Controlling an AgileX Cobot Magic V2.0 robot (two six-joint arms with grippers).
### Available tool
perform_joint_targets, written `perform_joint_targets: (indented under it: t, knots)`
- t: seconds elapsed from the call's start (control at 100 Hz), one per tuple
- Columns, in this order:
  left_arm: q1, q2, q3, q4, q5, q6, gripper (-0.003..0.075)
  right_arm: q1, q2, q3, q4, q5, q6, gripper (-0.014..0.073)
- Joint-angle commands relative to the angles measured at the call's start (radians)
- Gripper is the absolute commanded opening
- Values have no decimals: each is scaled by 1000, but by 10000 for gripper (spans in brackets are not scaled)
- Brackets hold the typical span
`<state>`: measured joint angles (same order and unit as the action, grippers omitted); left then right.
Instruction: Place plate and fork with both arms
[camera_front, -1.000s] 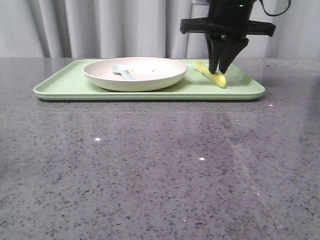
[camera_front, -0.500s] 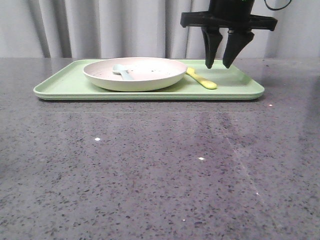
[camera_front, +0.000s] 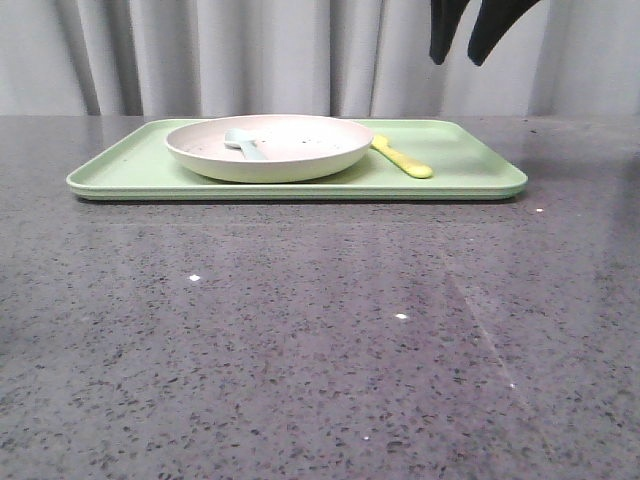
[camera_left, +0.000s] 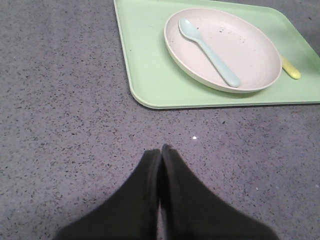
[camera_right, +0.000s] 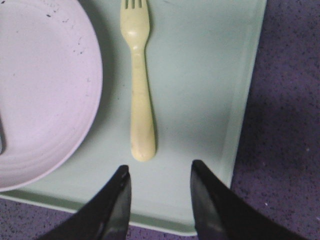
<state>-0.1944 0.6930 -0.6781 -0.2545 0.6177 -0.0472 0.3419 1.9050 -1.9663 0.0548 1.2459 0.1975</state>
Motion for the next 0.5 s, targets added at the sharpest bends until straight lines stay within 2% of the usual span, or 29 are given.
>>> perform_joint_targets:
  t: [0.0, 0.49]
  knots:
    - [1, -4, -27, -14, -77, -7, -20, -5, -114, 23, -2, 54, -2, 309]
    - [1, -4, -27, -14, -95, -9, -20, -5, -539, 471, -2, -221, -1, 309]
